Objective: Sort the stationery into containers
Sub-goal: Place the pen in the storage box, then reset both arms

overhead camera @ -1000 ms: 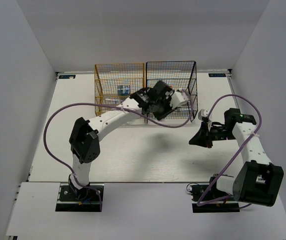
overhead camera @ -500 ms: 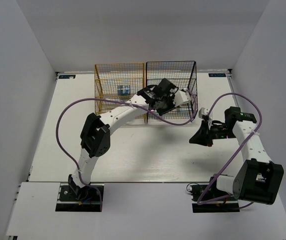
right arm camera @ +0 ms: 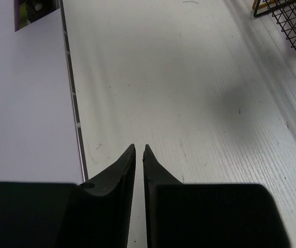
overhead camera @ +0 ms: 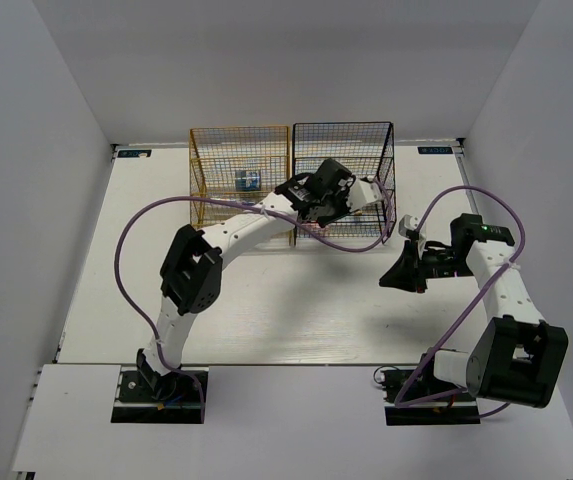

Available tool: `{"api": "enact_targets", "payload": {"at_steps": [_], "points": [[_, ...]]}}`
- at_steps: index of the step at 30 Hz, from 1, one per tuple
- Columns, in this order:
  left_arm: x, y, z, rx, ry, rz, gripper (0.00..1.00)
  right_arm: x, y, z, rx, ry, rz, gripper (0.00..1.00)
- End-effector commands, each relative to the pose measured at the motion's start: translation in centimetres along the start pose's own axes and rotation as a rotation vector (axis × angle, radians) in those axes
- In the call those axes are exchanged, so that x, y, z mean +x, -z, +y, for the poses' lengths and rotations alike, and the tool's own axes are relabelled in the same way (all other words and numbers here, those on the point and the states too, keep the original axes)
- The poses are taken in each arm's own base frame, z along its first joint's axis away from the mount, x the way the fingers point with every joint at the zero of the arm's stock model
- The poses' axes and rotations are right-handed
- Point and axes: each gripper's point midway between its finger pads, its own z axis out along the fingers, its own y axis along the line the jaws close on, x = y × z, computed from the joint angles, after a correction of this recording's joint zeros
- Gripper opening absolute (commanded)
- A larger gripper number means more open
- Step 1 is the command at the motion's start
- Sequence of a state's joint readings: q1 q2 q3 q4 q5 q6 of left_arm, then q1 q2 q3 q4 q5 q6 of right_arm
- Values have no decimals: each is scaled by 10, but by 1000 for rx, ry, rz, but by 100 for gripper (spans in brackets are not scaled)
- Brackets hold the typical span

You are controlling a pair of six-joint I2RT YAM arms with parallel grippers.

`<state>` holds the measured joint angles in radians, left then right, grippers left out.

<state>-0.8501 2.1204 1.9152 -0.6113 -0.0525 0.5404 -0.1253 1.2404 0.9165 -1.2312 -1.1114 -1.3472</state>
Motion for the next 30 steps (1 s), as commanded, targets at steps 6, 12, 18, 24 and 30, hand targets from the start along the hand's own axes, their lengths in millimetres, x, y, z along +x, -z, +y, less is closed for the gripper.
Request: {"api": "enact_targets", "payload": {"at_steps": [6, 12, 18, 24, 30], "points": [[-13, 17, 23, -101, -20, -66, 0, -13, 3, 0, -3, 25, -45, 15], [6, 9, 21, -116, -8, 8, 56, -14, 4, 2, -4, 21, -51, 19], [-8, 26, 32, -154, 15, -39, 59, -14, 3, 2, -13, 16, -54, 20], [-48, 71, 28, -177, 17, -159, 0, -14, 5, -3, -5, -22, -43, 3], [-70, 155, 15, -237, 168, -301, 100, -25, 6, -14, 13, -223, -111, 91]]}}
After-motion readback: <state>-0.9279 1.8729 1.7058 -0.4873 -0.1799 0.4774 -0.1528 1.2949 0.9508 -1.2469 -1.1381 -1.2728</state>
